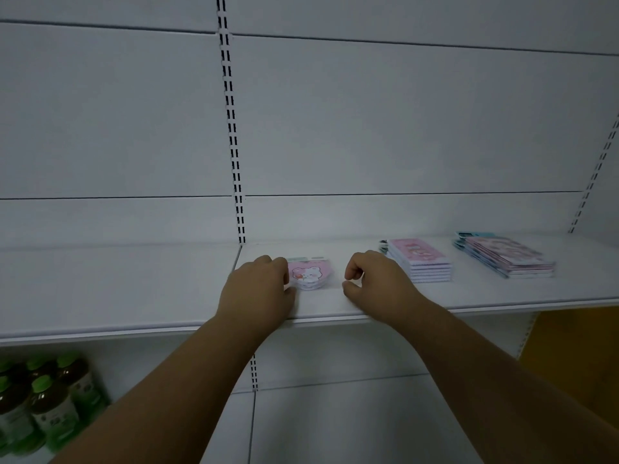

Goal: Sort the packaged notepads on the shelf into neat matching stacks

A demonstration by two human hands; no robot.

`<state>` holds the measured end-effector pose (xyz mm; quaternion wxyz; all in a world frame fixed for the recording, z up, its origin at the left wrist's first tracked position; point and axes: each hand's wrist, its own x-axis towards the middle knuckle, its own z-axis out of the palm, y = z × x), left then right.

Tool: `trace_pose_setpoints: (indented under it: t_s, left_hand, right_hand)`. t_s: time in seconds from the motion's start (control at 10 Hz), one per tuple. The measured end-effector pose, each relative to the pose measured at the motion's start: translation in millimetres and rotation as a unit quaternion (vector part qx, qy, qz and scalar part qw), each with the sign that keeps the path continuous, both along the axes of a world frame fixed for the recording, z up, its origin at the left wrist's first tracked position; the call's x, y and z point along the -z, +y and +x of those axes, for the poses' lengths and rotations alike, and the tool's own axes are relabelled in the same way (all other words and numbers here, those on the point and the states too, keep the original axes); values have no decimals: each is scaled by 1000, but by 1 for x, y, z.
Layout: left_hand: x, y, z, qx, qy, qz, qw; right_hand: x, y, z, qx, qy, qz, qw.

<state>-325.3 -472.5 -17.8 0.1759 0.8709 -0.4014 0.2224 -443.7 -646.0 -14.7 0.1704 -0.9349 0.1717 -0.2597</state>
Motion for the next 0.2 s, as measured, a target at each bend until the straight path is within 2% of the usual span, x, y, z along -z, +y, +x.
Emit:
trace_pose_setpoints:
  t_s: [0.2]
  left_hand:
    - [-2, -11, -41, -8, -24, -28, 999]
  right_hand:
    - [-10, -9, -42, 18, -99, -7, 995]
